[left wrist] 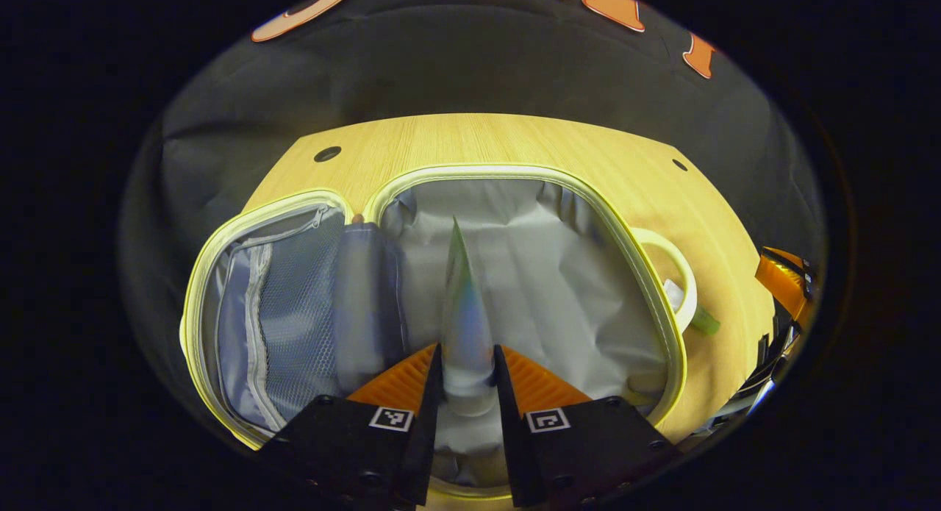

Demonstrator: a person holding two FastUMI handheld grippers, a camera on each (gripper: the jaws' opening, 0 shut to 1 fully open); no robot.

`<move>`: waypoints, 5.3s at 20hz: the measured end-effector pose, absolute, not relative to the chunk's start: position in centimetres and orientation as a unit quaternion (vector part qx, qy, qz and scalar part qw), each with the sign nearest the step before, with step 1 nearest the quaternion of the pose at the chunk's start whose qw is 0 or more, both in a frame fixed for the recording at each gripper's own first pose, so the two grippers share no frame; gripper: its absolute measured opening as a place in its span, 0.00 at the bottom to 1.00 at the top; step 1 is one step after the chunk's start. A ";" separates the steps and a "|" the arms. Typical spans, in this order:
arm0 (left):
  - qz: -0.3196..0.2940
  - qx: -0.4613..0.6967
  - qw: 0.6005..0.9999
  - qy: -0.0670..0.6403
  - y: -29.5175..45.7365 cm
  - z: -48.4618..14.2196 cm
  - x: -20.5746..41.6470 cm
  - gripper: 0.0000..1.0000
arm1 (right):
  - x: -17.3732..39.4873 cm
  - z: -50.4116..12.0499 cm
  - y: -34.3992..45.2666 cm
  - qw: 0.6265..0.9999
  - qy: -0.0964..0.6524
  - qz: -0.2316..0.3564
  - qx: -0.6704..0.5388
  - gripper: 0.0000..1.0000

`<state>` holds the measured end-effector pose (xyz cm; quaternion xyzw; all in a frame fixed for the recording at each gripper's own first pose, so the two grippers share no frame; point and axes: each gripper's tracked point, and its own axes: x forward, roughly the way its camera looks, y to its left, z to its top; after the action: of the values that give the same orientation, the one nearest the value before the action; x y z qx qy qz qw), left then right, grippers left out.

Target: First open the suitcase, pack the skin care products into it, and then close the suitcase.

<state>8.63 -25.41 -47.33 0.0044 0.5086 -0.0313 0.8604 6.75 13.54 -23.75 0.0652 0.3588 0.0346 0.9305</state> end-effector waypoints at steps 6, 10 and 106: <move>-0.026 -0.018 0.873 0.487 -25.8 -46.6 8.6 0.51 | 6.0 -25.1 13.1 0.927 0.367 0.045 0.059 0.44; -0.016 -0.023 0.887 0.462 -25.9 -45.4 8.8 0.75 | 5.7 -25.8 13.5 0.924 0.372 0.066 0.053 0.51; 0.161 -0.173 0.890 0.389 9.3 -43.0 5.7 0.06 | 7.7 -7.3 12.7 0.976 0.213 0.041 0.025 0.69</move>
<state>5.72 9.27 -42.99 -0.1729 0.3891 0.1605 0.8905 7.73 12.68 -7.25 0.0252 0.2133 0.0413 0.9758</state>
